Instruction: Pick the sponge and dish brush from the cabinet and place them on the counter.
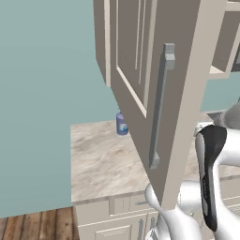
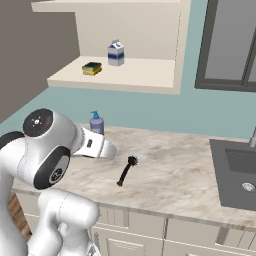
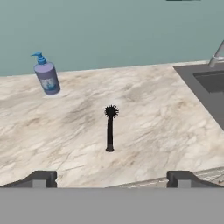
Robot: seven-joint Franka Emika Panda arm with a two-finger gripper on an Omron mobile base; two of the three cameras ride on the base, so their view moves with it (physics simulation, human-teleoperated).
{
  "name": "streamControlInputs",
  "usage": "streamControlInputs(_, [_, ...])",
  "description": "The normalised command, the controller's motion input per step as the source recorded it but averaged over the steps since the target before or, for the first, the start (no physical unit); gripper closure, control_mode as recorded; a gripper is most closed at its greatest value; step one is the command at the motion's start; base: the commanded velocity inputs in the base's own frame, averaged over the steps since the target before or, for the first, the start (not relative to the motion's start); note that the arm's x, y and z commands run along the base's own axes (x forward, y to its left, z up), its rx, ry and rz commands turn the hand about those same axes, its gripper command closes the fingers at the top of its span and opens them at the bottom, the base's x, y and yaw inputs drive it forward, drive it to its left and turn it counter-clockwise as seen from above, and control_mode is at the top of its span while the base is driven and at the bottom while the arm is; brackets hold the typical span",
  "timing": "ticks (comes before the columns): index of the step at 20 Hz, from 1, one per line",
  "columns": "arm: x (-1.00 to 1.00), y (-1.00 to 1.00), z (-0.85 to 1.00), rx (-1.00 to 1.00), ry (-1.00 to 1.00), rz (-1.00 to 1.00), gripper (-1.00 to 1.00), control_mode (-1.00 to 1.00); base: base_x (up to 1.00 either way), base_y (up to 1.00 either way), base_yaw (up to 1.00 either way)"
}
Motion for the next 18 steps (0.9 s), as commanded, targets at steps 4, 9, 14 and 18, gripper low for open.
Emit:
streamControlInputs(4, [-0.23,0.18,0.69,-0.04,-0.04,0.03,-1.00,-1.00,0.00,0.00,0.00])
streamControlInputs(9, [-0.06,0.17,0.77,-0.05,-0.04,0.02,-1.00,-1.00,0.00,0.00,0.00])
streamControlInputs(14, [0.00,0.19,0.58,-0.02,-0.06,0.03,-1.00,-1.00,0.00,0.00,0.00])
streamControlInputs(18, [0.07,0.19,0.37,0.00,-0.12,0.04,-1.00,-1.00,0.00,0.00,0.00])
